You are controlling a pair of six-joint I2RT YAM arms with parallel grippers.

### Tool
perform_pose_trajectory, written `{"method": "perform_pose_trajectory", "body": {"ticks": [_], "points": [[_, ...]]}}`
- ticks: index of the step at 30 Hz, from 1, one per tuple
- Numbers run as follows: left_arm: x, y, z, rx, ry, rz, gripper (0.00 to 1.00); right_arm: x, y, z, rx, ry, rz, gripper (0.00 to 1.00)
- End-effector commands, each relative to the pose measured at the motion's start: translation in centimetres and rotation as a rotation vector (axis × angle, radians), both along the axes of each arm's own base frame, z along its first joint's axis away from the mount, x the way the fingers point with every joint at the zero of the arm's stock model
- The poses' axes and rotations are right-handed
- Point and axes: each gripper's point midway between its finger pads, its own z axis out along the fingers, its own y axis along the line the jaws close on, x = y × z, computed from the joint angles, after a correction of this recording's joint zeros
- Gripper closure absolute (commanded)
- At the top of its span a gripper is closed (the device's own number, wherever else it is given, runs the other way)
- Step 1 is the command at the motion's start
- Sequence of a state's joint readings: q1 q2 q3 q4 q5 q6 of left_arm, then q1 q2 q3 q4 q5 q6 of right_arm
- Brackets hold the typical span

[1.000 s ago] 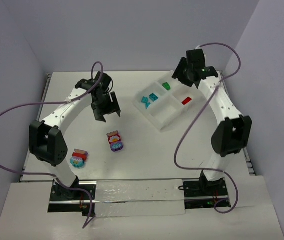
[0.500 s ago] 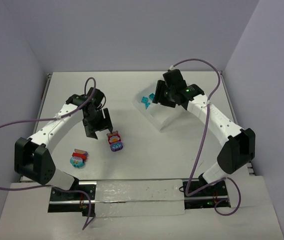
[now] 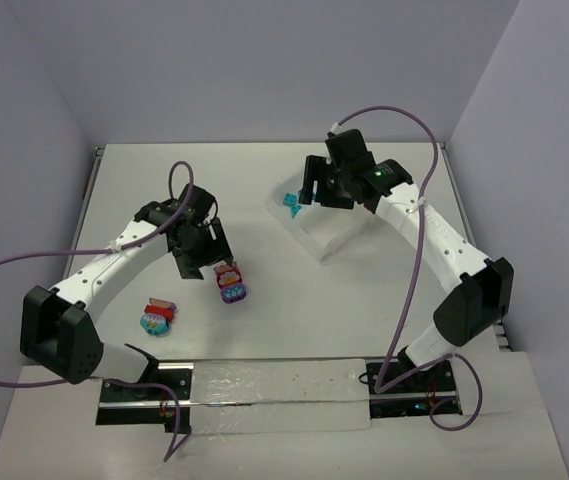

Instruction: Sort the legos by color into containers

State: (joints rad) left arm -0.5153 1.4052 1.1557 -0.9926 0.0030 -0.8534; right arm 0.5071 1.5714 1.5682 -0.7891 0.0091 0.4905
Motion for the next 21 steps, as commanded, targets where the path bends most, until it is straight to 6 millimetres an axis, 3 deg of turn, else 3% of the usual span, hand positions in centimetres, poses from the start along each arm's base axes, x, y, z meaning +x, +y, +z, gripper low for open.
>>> {"method": "perform_pose_trajectory", "body": {"ticks": [1,6,13,21], "points": [[3.2,-0.9,1.9,0.003,-0.153,0.035,0.2,-1.5,-0.5,3.3,0.036,-0.094,0.028,0.22],[4.0,-1.4,-0.2,0.049,-0.126,0.015,0.2,-2.5,-0.5,2.6,0.027,-0.077,0.063,0.22],[4.5,-4.0,-1.7,0.101,-0.117,-0.004,0.15,-3.8,-1.1,1.7,0.019,-0.083,0.081,0.21],[3.9,-3.7,-3.6,0.161,-0.09,0.053,0.11,-5.4,-0.7,-0.1,0.024,-0.032,0.136,0.22]]}}
